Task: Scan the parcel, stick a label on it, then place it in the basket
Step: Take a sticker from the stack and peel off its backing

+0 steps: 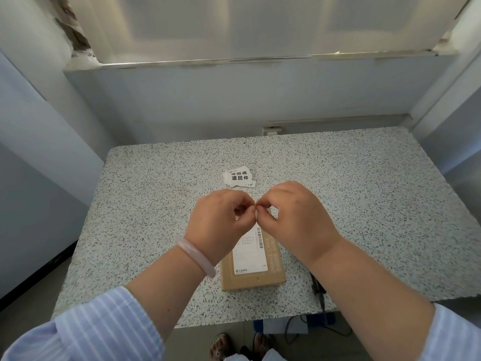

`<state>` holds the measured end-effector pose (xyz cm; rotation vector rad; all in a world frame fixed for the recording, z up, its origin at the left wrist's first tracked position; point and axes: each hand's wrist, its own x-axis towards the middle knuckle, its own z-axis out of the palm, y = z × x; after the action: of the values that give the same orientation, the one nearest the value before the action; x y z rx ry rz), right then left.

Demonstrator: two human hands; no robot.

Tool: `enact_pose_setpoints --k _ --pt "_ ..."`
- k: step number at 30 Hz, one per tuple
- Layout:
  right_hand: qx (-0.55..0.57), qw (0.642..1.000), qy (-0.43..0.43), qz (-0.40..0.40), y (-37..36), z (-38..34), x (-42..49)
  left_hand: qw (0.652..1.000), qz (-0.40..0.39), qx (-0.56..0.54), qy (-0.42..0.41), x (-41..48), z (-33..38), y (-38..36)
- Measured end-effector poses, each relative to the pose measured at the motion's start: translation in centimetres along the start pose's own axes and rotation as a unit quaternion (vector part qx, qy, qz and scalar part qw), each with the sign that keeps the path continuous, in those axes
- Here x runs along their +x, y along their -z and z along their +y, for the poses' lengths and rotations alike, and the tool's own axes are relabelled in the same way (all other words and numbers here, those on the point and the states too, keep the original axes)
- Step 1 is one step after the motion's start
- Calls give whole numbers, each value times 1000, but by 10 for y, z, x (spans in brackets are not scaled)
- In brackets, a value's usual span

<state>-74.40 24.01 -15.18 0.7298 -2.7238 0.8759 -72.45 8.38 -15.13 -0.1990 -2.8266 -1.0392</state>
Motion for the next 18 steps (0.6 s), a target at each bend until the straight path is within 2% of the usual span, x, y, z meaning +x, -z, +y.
enact_pose_setpoints --k 7,13,18 --pt "23 999 -21 -25 3 4 0 1000 -12 15 -20 2 -2 3" --pt "-7 999 2 -42 5 2 1 991 -15 94 -95 6 -4 6" --pt "-37 998 -3 -54 2 -2 4 990 -21 113 -87 8 -3 4"
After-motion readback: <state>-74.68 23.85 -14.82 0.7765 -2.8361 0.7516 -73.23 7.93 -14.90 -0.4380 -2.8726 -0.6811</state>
